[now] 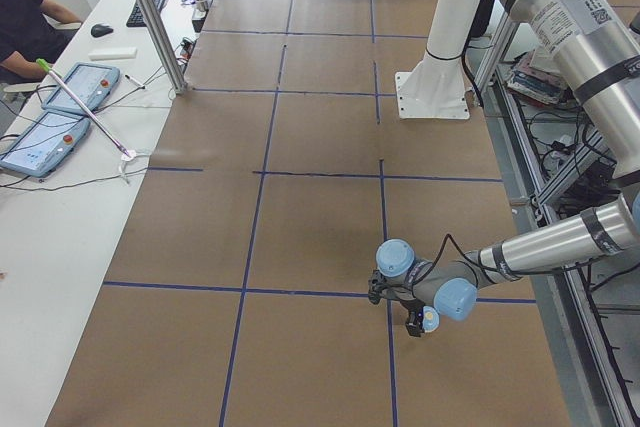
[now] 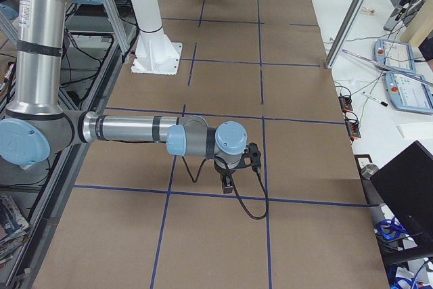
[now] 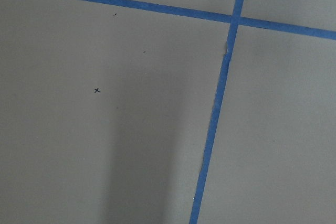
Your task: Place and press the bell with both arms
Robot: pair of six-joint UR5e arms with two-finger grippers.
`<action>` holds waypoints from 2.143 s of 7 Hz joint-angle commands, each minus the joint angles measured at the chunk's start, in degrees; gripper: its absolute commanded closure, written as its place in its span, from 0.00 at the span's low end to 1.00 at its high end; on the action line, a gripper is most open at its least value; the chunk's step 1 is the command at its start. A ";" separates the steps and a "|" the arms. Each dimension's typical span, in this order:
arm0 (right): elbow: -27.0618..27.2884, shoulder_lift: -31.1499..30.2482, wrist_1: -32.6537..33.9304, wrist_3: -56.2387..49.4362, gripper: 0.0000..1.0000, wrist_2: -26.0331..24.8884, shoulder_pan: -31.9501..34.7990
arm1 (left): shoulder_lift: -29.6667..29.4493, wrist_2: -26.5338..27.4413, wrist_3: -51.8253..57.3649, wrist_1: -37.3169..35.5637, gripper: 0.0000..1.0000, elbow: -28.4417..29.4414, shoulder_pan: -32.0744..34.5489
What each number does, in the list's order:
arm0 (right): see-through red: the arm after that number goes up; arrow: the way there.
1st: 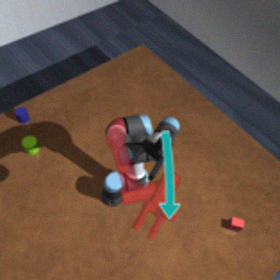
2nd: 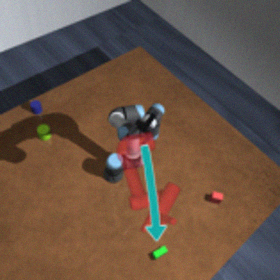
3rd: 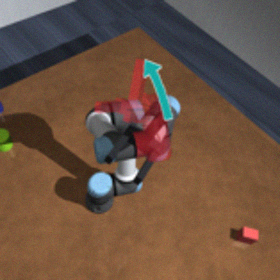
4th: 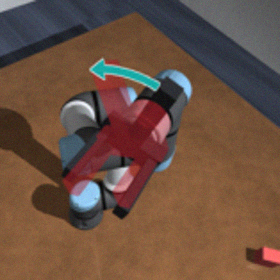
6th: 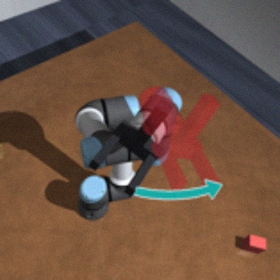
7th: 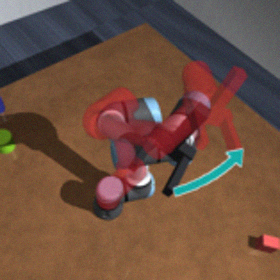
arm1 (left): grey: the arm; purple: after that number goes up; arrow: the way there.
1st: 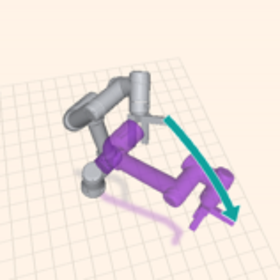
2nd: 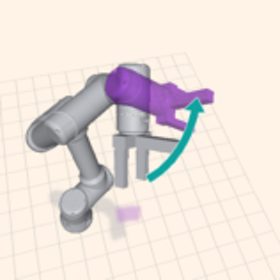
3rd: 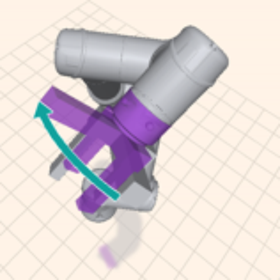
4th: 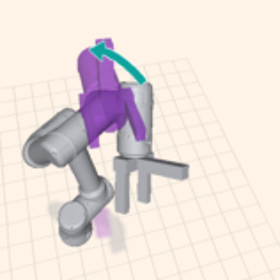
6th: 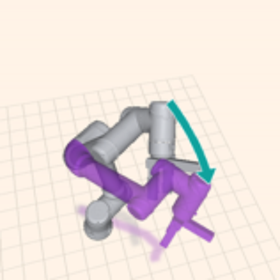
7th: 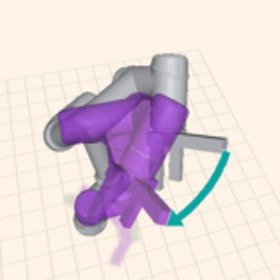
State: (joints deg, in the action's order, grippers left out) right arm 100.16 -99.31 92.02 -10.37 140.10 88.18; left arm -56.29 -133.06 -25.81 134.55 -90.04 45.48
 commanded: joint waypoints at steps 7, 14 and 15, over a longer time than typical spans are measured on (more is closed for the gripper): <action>0.03 -0.18 0.00 -0.17 0.00 0.09 0.06 | -0.22 0.61 -0.99 0.01 0.37 1.27 -1.80; 0.21 -0.09 0.00 -0.18 0.00 0.26 -0.03 | -13.52 -1.41 -26.33 9.16 0.91 -15.96 1.28; 0.12 0.08 0.00 -0.18 0.00 0.26 -0.03 | -21.24 -1.50 -29.79 4.89 0.91 -15.78 1.19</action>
State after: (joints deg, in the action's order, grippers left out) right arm 100.36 -99.39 92.02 -10.55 140.35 88.16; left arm -68.94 -134.44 -49.95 142.73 -105.43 46.77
